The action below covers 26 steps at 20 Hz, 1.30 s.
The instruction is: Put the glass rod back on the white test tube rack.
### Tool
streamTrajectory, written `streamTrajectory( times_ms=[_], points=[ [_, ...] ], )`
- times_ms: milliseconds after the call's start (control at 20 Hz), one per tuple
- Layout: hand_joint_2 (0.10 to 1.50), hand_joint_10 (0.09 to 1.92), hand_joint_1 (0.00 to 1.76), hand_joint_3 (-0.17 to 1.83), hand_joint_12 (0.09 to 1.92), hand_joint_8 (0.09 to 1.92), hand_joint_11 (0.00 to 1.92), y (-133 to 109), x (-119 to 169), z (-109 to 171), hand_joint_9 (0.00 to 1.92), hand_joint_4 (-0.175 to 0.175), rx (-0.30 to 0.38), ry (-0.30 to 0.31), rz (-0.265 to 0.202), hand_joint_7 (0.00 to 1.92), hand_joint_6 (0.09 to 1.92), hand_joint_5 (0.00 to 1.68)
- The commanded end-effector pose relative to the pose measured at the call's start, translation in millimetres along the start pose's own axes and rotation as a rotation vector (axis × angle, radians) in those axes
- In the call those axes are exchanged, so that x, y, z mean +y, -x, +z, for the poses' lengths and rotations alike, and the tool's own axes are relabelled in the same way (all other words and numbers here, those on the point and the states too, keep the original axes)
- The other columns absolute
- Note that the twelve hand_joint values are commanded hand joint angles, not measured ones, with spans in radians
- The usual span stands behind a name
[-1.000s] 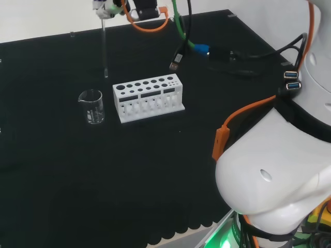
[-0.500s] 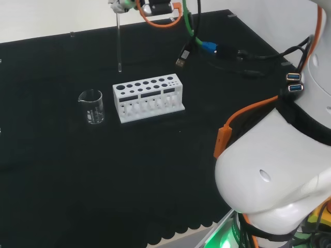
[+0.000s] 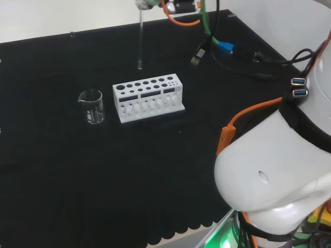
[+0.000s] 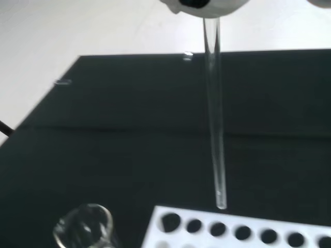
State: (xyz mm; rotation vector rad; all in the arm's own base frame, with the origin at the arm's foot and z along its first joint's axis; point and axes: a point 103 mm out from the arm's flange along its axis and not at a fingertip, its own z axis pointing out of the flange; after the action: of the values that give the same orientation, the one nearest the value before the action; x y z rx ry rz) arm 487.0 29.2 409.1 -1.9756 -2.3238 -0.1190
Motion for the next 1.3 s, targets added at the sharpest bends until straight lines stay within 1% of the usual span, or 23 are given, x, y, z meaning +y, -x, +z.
streamTrajectory(
  times_ms=[50,150,250,300,350,400,500,600,750,900,1100,1150,1200,1300],
  points=[
    [1.06,0.62,1.30,0.00,0.86,1.00,1.51,21.5,-13.5,-2.6,1.66,-0.175,-0.012,-0.006,0.045,1.17,0.60,1.06],
    [1.06,0.62,1.30,0.00,0.86,1.00,1.51,25.1,-17.3,-2.5,1.66,-0.175,-0.007,-0.003,0.040,1.17,0.60,1.06],
    [1.06,0.62,1.30,0.00,0.86,1.00,1.51,33.5,-23.5,-4.4,1.66,-0.175,0.019,0.008,0.038,1.17,0.60,1.06],
    [1.06,0.62,1.30,0.00,0.86,1.00,1.51,37.7,-25.7,-4.3,1.66,-0.175,-0.011,-0.002,0.104,1.17,0.60,1.06],
    [1.06,0.62,1.30,0.00,0.86,1.00,1.51,38.6,-26.2,-3.9,1.66,-0.175,-0.027,-0.012,0.121,1.17,0.60,1.06],
    [1.06,0.62,1.30,0.00,0.86,1.00,1.51,36.2,-24.8,-3.2,1.66,-0.175,-0.033,-0.018,0.113,1.17,0.60,1.06],
    [1.06,0.62,1.30,0.00,0.86,1.00,1.51,39.4,-27.8,-3.5,1.66,-0.175,0.000,0.000,0.094,1.17,0.60,1.06],
    [1.06,0.62,1.30,0.00,0.86,1.00,1.51,39.8,-28.8,-3.2,1.66,-0.175,0.013,0.007,0.074,1.17,0.60,1.06],
    [1.06,0.62,1.30,0.00,0.86,1.00,1.51,40.0,-29.8,-2.4,1.66,-0.175,0.022,0.007,0.058,1.17,0.60,1.06],
    [1.06,0.62,1.30,0.00,0.86,1.00,1.51,37.7,-29.4,-0.1,1.66,-0.175,0.012,-0.004,0.052,1.17,0.60,1.06],
    [1.06,0.62,1.30,0.00,0.86,1.00,1.51,30.5,-25.5,13.9,1.66,-0.175,0.008,-0.021,0.048,1.17,0.60,1.06],
    [1.06,0.62,1.30,0.00,0.86,0.99,1.51,30.6,-24.5,16.7,1.66,-0.175,0.010,-0.026,0.047,1.17,0.60,1.06],
    [1.06,0.62,1.30,0.00,0.86,0.99,1.51,36.4,-28.5,14.9,1.66,-0.175,0.025,-0.016,0.049,1.17,0.60,1.06],
    [1.06,0.62,1.30,0.00,0.86,0.99,1.51,38.4,-29.3,15.2,1.66,-0.175,0.021,-0.021,0.048,1.17,0.60,1.06]
  ],
)
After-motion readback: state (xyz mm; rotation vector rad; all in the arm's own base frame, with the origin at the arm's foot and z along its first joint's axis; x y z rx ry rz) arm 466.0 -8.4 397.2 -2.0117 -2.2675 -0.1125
